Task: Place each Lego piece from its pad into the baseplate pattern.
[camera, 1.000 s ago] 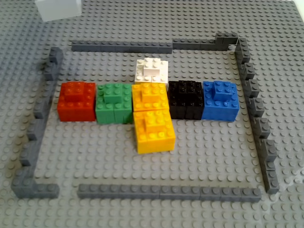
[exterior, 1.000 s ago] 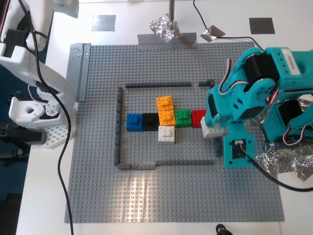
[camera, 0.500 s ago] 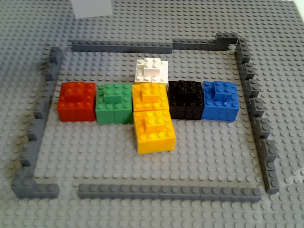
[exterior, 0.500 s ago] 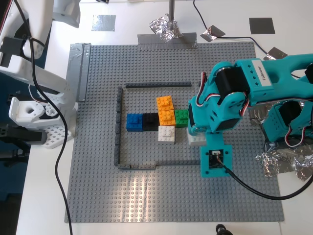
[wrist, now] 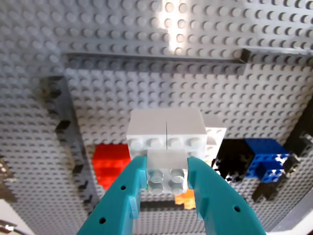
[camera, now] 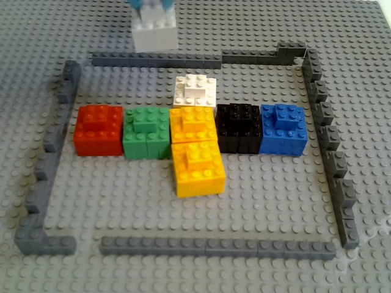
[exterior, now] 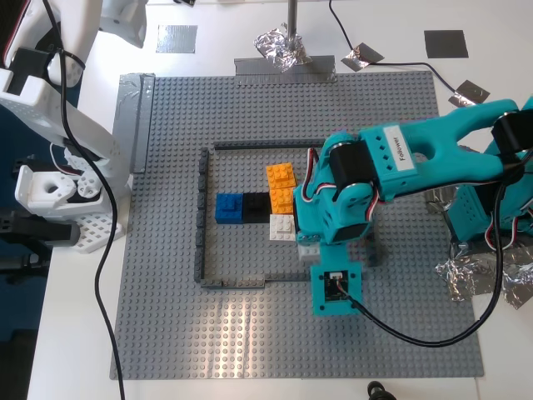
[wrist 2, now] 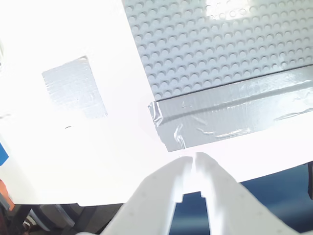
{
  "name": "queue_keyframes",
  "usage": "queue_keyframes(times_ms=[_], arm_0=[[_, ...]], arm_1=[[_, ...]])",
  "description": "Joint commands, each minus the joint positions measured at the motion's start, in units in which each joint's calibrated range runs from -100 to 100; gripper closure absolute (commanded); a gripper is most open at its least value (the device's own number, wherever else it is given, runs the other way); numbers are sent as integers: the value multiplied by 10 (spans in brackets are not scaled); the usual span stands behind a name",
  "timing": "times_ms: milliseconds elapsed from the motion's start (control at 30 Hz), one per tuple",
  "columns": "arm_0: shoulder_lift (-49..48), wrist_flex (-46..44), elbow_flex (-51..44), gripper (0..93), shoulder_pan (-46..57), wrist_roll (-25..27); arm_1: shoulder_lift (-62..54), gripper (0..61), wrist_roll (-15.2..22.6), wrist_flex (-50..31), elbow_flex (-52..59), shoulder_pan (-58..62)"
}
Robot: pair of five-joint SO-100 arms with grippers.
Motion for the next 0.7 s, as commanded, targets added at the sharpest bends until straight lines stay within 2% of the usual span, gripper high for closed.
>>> queue_keyframes(times_ms=[0,667], arm_0=[[17,-6,-40,927,-2,0],[174,-7,-193,927,0,0]], arm_1=[[-16,612,-4,1,-39,-6],[-10,612,-1,6,-37,-19]])
